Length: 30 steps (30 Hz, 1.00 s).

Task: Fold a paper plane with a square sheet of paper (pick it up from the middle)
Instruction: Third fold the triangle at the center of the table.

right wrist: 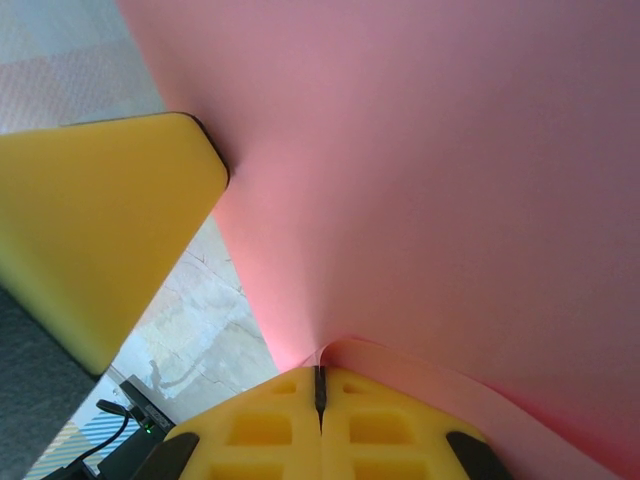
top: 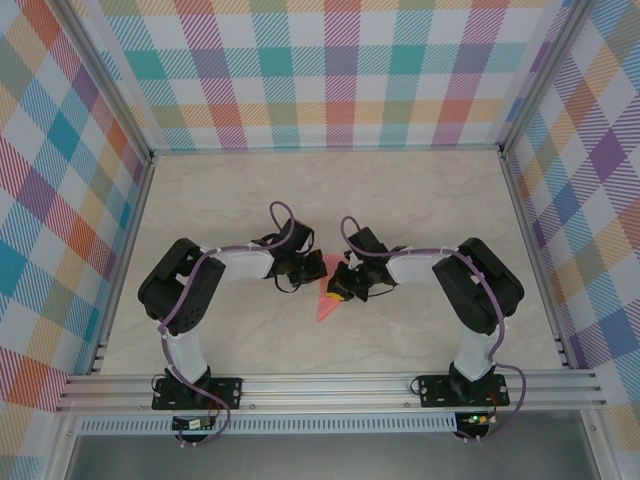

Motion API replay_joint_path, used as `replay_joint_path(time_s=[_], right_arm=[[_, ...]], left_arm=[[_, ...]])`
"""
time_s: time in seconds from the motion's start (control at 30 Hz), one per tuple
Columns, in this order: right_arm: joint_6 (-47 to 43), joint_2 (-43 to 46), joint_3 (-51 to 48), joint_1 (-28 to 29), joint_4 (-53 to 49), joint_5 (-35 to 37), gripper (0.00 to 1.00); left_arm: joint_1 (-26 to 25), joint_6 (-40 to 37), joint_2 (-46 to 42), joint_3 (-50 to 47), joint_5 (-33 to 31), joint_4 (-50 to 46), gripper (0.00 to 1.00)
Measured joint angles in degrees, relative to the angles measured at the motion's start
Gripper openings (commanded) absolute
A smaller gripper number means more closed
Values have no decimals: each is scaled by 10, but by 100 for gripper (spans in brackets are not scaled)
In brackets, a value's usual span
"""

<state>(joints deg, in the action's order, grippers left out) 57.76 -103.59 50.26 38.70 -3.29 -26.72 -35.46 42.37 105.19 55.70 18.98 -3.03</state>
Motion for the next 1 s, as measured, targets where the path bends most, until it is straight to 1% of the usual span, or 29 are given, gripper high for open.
replay_joint_path(time_s=[0.57,1.0], right_arm=[[-2,5,-4,0,-4,3,3],[-22,2,0,0,-8,0,4]], left_arm=[[0,0,0,0,0,0,0],[0,-2,0,0,0,0,0]])
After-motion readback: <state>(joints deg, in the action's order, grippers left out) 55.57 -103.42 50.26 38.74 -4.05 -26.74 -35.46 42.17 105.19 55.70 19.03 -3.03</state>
